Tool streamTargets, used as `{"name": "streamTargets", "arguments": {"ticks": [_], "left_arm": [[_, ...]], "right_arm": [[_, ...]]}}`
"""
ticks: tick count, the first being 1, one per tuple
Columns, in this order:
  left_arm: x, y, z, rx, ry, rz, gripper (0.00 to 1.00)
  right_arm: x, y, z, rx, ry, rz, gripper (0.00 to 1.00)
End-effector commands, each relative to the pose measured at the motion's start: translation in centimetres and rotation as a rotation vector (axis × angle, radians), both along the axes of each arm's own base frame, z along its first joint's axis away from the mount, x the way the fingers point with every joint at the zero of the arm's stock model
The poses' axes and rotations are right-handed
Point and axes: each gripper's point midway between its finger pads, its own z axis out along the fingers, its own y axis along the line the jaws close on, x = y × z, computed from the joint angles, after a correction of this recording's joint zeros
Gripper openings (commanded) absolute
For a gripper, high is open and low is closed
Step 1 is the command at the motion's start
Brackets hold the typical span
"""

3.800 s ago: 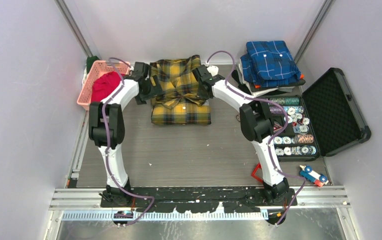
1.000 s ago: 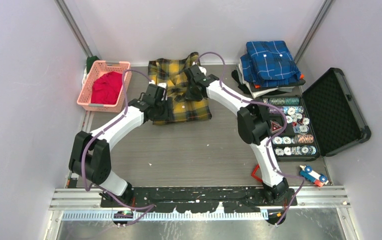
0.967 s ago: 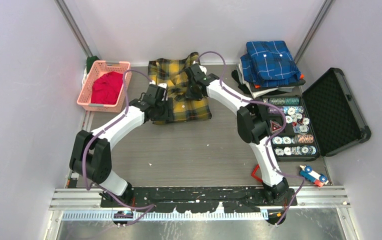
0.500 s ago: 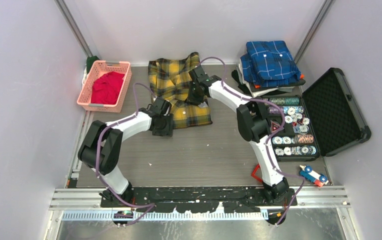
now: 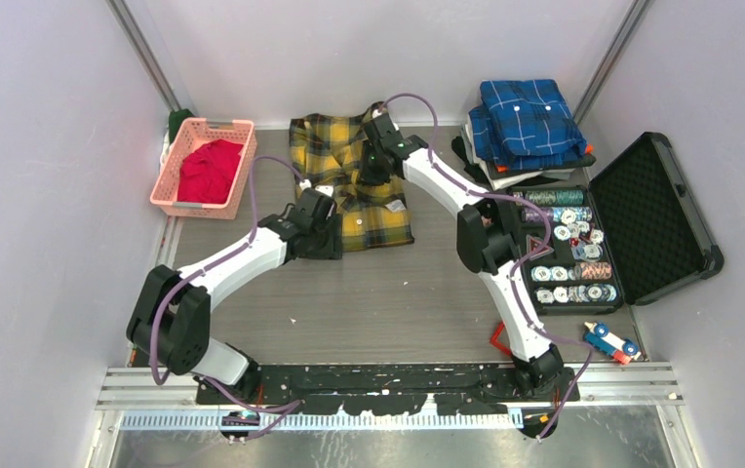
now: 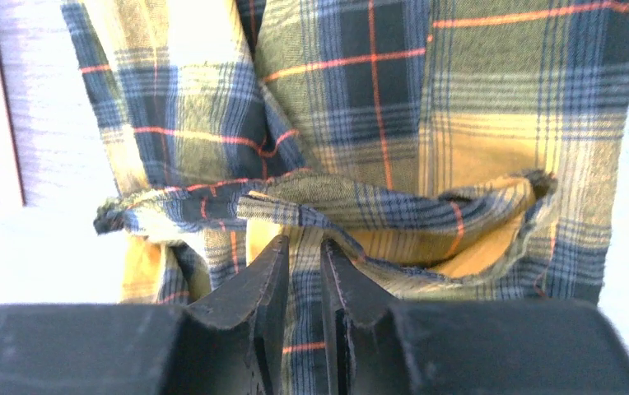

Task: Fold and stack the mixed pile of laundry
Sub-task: Fold the shirt at the center of the board.

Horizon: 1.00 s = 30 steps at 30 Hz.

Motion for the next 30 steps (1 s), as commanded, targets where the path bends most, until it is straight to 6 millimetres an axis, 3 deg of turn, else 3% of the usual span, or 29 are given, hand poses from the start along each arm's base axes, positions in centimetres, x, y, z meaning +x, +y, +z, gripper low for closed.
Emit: {"name": "streamTargets", "arguments": {"ticks": [1,3,6,8,11,13,17,22,26,30], "left_arm": [[0.4,0.4,0.1,0.011,-0.02,0.026,0.5],[0.3,0.3,0.1,-0.012,-0.026,0.03,0.5],[0.1,0.8,0.4,-0.002,-0.035,0.049,0.5],[0.0,1.7,0.8,0.032,-0.048,0.063,0.51],[0.2,3.0,1.2,0.077,-0.08,0.09,0.54],[0.5,3.9,1.3,0.08,-0.088,0.12,0.54],[1.6,5.7,1.7,0.035,-0.104,0.201,0.55],[3.3,6.9,1.1,-0.095,-0.096,0.258,0.65],[4.5,6.1,0.7,-0.267,-0.1,0.211,0.66],[5.4,5.5,-0.5,-0.295,-0.103,0.156,0.66]], "right_arm": [[3.1,-0.7,0.2,-0.044,-0.099,-0.06,0.26],[5.1,-1.5,1.1,-0.039,-0.148,-0.141,0.26],[6.2,-1.3,5.3,0.006,-0.213,-0.137,0.26],[5.4,-1.1,9.4,0.027,-0.277,-0.106,0.27],[3.2,-2.5,12.4,-0.019,-0.336,-0.101,0.28],[1.4,-3.4,12.9,-0.036,-0.331,-0.098,0.28],[-2.8,-3.6,12.1,-0.03,-0.29,-0.06,0.28],[-8.1,-0.4,8.9,-0.009,-0.216,0.014,0.26],[-10.4,2.8,5.9,0.011,-0.144,0.077,0.23],[-11.4,5.5,3.1,0.0,-0.088,0.121,0.21]]}}
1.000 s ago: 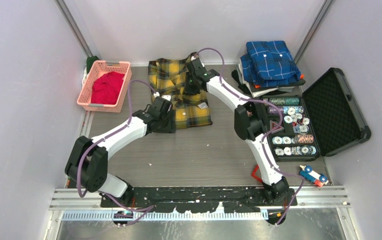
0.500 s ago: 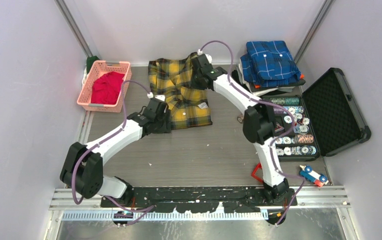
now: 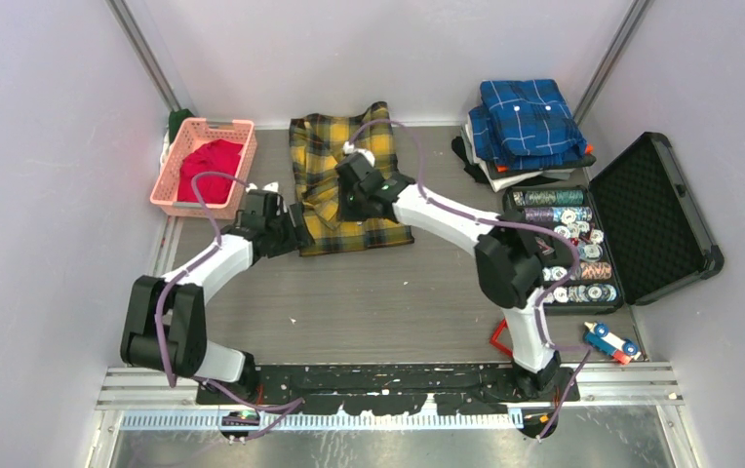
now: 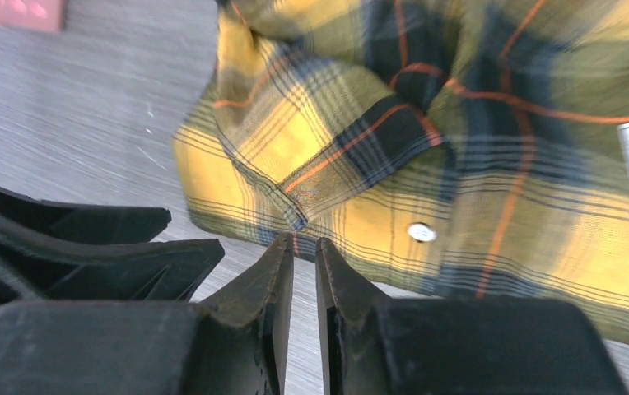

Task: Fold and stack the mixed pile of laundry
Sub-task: Fold the shirt at the center of the board.

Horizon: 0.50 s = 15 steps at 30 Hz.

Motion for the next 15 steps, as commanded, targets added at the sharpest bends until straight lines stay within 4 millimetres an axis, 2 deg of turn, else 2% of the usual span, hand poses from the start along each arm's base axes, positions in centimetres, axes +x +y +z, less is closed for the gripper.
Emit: {"name": "streamTargets", "arguments": {"ticks": [1,4,8,11,15], "left_arm": [[2.5,-2.9,0.8,-0.124,-0.098,-0.114,0.66],[2.8,-3.0,0.0,-0.147,-0.092,-0.116,0.6],[2.9,-2.7,-0.8,-0.156,-0.072,-0.102,0.47],[2.6,-2.5,-1.4,-0.154,-0.056,-0.097,0.33],[2.4,-2.4,-2.1,-0.149,-0.038,-0.094,0.1]], "right_arm": [[-0.3,2.8,-2.4,0.019,0.049,0.018,0.21],[-0.7,3.8,-3.9,-0.012,0.069,0.032,0.21],[-0.4,4.0,-5.3,-0.039,0.081,0.029,0.21],[0.0,4.0,-5.4,-0.059,0.071,0.023,0.21],[0.9,4.0,-4.4,-0.075,0.032,0.015,0.2]]}}
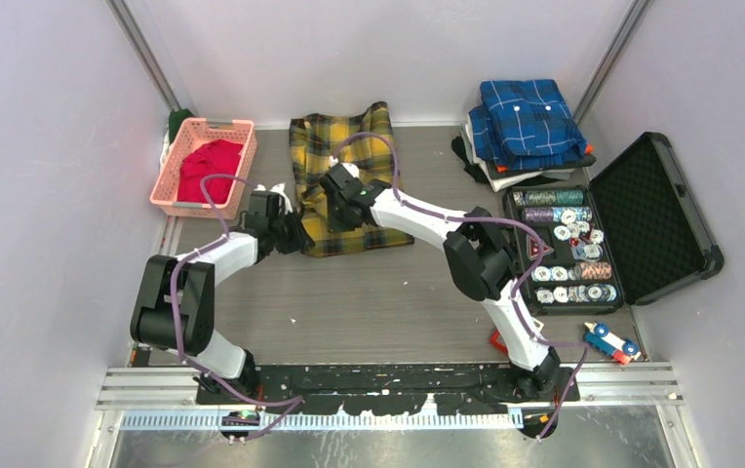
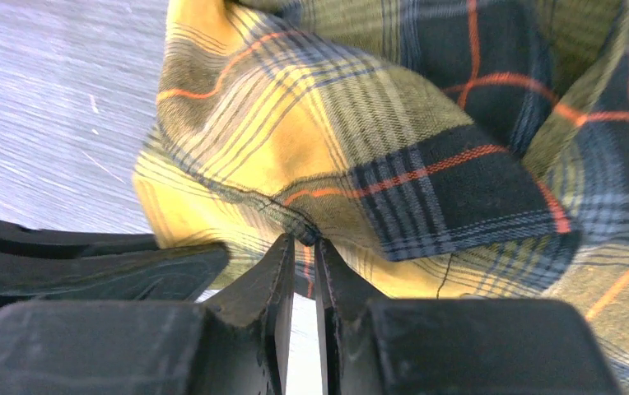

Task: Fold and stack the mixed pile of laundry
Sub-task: Fold the shirt at the center of the board.

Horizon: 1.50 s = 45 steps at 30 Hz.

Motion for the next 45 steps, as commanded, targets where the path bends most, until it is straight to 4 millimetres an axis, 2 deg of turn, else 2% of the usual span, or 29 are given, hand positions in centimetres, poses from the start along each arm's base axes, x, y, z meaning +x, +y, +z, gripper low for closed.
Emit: {"name": "streamTargets", "arguments": {"ticks": [1,5,7,9,12,15,16,17,19,20,21,22,25,28,32,34,39,42,45], "left_arm": [[0.7,-0.3,-0.1,-0.019,-0.025,-0.011,0.07],[0.6,-0.1,-0.5,-0.009,-0.016,-0.005,0.04],[0.5,-0.1,-0.7,-0.01,-0.011,-0.005,0.03],[0.4,-0.1,-0.8,-0.01,-0.008,-0.003,0.03],[0.3,-0.1,-0.8,-0.013,-0.003,0.002,0.03],[-0.2,0.1,-0.3,-0.011,0.019,0.018,0.04],[-0.4,0.4,0.1,0.0,0.023,0.034,0.07],[-0.5,0.8,0.5,0.014,0.023,0.051,0.14],[-0.7,1.7,1.9,0.048,0.01,0.09,0.39],[-0.7,2.1,2.9,0.063,-0.009,0.105,0.47],[-0.6,2.5,4.0,0.078,-0.031,0.116,0.52],[-0.5,2.7,5.1,0.091,-0.055,0.124,0.55],[0.2,2.2,8.6,0.127,-0.143,0.106,0.54],[1.1,-0.9,10.5,0.134,-0.198,-0.012,0.46],[2.3,-6.1,10.7,0.098,-0.178,-0.151,0.31],[3.4,-8.2,10.9,0.097,-0.19,-0.191,0.28],[6.0,-10.8,7.7,0.123,-0.133,-0.223,0.25],[7.7,-10.8,4.6,0.179,-0.1,-0.21,0.24],[8.3,-10.9,1.1,0.218,-0.026,-0.225,0.24]], "right_arm": [[2.2,0.6,3.3,0.008,-0.102,-0.016,0.2],[4.3,0.5,4.4,-0.048,-0.187,-0.018,0.21],[5.8,0.5,3.7,-0.091,-0.22,-0.012,0.21],[7.7,0.2,3.4,-0.13,-0.256,-0.019,0.21],[11.4,-0.9,4.3,-0.16,-0.314,-0.051,0.21],[13.9,-1.9,7.8,-0.128,-0.371,-0.084,0.23],[14.1,-2.2,9.4,-0.108,-0.389,-0.088,0.24],[14.1,-2.6,11.0,-0.088,-0.406,-0.089,0.26],[13.3,-3.1,14.0,-0.051,-0.438,-0.08,0.3],[12.5,-3.5,14.9,-0.037,-0.441,-0.074,0.32],[11.5,-4.0,14.4,-0.032,-0.42,-0.064,0.35],[10.5,-4.4,16.7,0.011,-0.439,-0.065,0.36],[8.1,-5.6,17.3,0.054,-0.413,-0.069,0.37],[6.5,-6.8,15.8,0.059,-0.369,-0.09,0.32],[5.6,-7.3,12.6,0.065,-0.294,-0.094,0.22],[5.6,-7.6,10.9,0.067,-0.252,-0.103,0.17],[6.2,-8.3,6.4,0.061,-0.169,-0.121,0.11],[6.8,-9.3,3.1,0.042,-0.118,-0.145,0.09],[7.0,-10.6,-0.7,0.006,-0.056,-0.17,0.08]]}}
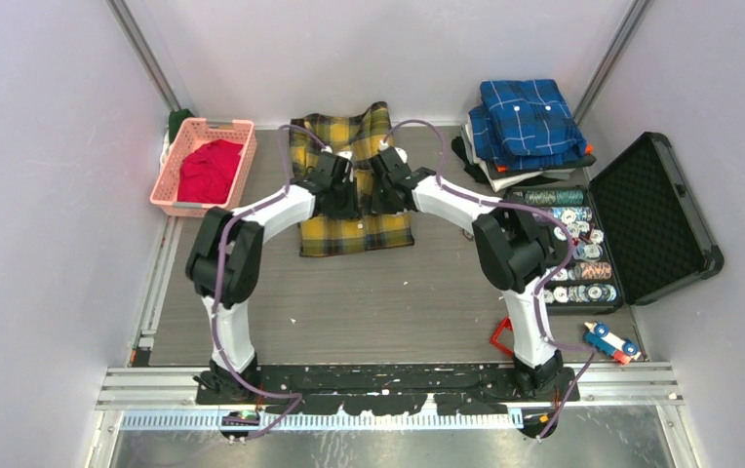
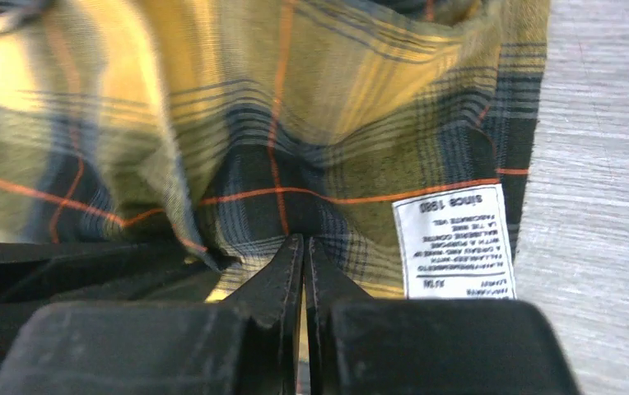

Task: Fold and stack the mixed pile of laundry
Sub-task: Fold the shirt at the center of the board.

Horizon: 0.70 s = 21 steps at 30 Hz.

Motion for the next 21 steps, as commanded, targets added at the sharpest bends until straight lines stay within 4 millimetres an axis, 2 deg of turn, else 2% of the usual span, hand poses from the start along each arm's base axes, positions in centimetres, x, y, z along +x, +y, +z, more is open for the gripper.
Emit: {"name": "streamTargets", "arguments": {"ticks": [1,2,4,7,9,12,16,18,21], "left_arm": [[1.5,0.2,-3.1,0.068,0.044,-0.007,0.24],[1.4,0.3,-4.0,0.079,0.068,-0.007,0.24],[1.0,0.4,-5.2,0.087,0.099,-0.004,0.25],[1.1,0.7,-5.2,0.102,0.1,0.007,0.3],[1.0,0.8,-3.7,0.105,0.088,0.002,0.38],[1.1,1.4,-0.1,0.111,0.022,0.006,0.53],[0.9,3.1,3.6,0.165,-0.046,0.038,0.55],[0.3,3.2,3.5,0.161,-0.036,0.029,0.53],[-0.6,3.0,1.7,0.151,0.0,0.008,0.5]], "right_arm": [[0.9,-0.9,-3.2,0.02,0.046,-0.046,0.08],[0.8,-1.4,-4.5,0.002,0.073,-0.054,0.07],[0.6,-2.2,-5.7,-0.018,0.106,-0.077,0.06],[0.8,-2.3,-5.0,-0.009,0.099,-0.084,0.06],[1.2,-2.5,-3.4,-0.015,0.074,-0.082,0.06],[1.5,-2.7,-0.3,-0.016,0.027,-0.074,0.07],[2.1,-2.1,4.0,0.021,-0.035,-0.048,0.14],[2.7,-1.6,5.1,0.038,-0.057,-0.036,0.17],[4.1,-1.2,5.7,0.029,-0.079,-0.041,0.18]]}}
